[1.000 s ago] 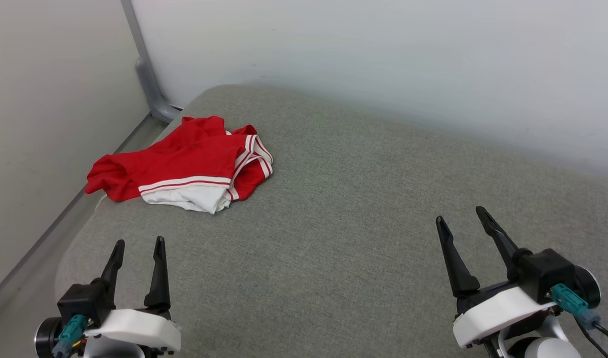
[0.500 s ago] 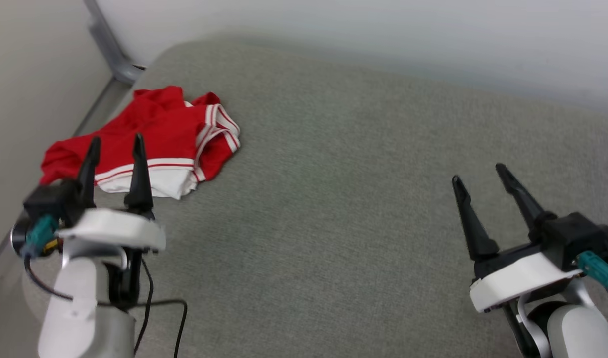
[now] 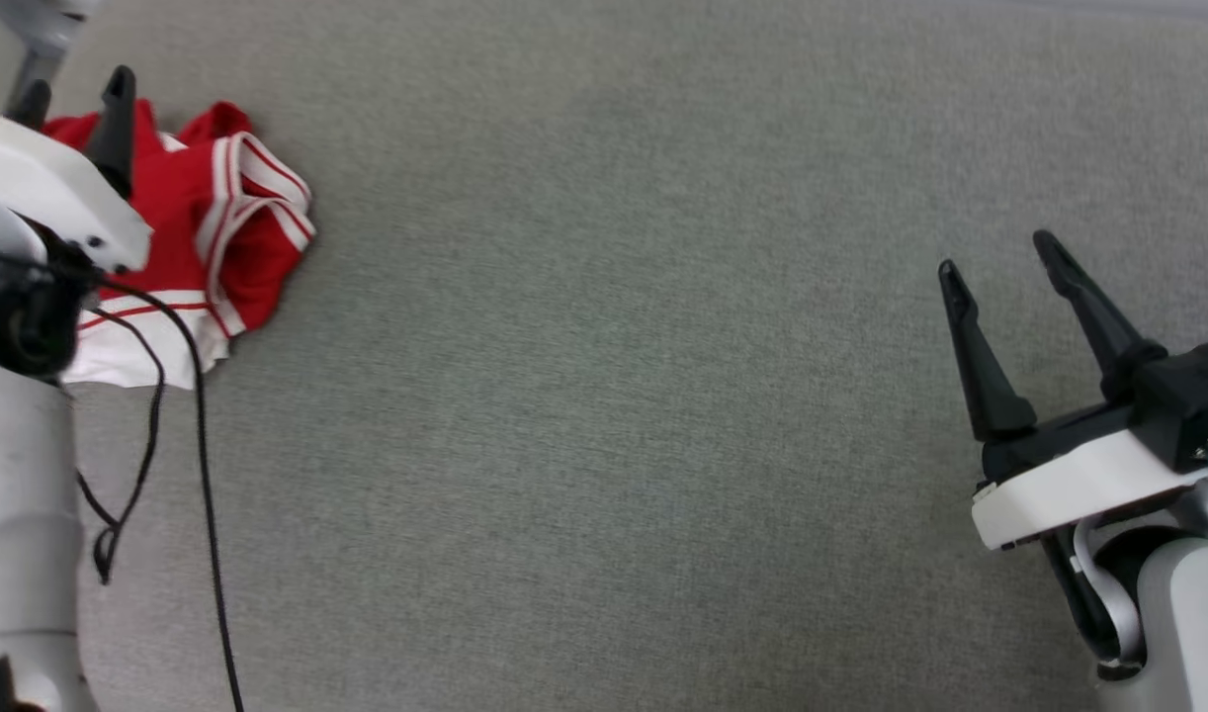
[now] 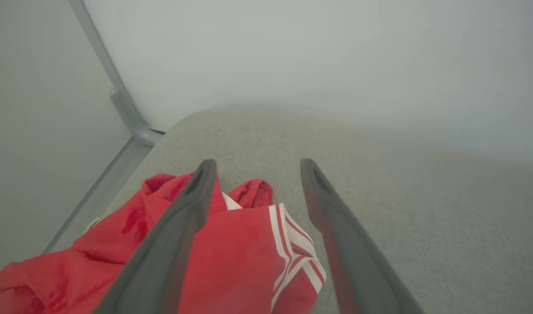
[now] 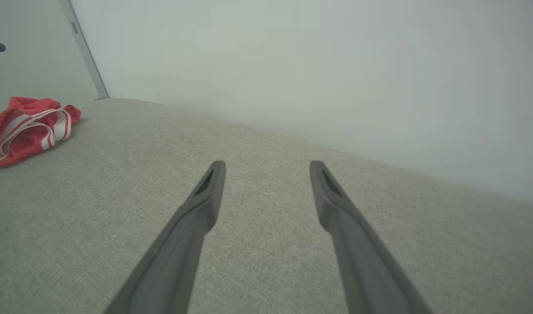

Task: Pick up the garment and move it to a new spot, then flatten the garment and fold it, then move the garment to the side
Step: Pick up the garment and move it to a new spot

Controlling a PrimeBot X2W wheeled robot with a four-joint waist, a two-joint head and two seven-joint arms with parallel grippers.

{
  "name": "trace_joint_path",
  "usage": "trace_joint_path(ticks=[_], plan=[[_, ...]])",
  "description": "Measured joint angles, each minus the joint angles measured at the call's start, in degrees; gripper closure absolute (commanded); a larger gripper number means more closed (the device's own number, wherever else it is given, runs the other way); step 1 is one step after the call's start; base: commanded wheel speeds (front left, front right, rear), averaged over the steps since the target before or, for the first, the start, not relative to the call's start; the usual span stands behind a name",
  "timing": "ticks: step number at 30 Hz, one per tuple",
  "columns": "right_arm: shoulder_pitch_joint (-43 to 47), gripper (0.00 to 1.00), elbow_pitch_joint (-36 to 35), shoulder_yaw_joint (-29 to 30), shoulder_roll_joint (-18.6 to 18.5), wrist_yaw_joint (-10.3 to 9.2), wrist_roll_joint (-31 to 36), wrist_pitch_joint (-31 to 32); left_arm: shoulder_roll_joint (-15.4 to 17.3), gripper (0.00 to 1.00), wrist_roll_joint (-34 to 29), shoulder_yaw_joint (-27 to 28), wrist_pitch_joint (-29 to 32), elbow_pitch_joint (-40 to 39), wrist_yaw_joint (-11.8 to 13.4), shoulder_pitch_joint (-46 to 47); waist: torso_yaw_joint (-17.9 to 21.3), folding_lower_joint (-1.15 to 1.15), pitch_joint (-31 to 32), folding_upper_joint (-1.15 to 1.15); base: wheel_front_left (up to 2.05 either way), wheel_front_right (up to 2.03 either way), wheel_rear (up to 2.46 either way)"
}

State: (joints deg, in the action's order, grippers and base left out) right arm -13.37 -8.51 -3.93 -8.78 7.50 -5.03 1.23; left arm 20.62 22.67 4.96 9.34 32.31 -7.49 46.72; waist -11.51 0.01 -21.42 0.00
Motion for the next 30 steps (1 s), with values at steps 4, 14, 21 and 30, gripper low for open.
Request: trace_joint_path(ticks=[4,14,21,30], plan=[[-1.1,0.00,-0.4,0.0,-0.7,0.00,-0.1,0.8,3.3,0.00,2.2,-0.2,10.8,4.9,0.0,4.2,1.6,0.00,-3.5,0.00,0.00,0.00,0.00],[-4.1,0.00,-1.0,-0.4,-1.8,0.00,-1.1,1.2,7.4,0.00,5.4,1.9,28.9,13.8,4.8,6.4,4.8,0.00,-10.4,0.00,0.00,0.00,0.00],[-4.3,0.00,-0.8,0.8,-1.9,0.01,-1.2,0.8,8.1,1.00,7.2,2.8,31.8,15.5,5.5,6.4,6.0,-0.01,-11.8,0.00,0.00,0.00,0.00],[-3.6,0.00,0.1,2.1,-0.7,0.01,-0.5,0.1,6.4,1.00,5.5,1.6,20.3,15.0,5.0,4.3,5.7,-0.01,-7.4,0.00,0.00,0.00,0.00]])
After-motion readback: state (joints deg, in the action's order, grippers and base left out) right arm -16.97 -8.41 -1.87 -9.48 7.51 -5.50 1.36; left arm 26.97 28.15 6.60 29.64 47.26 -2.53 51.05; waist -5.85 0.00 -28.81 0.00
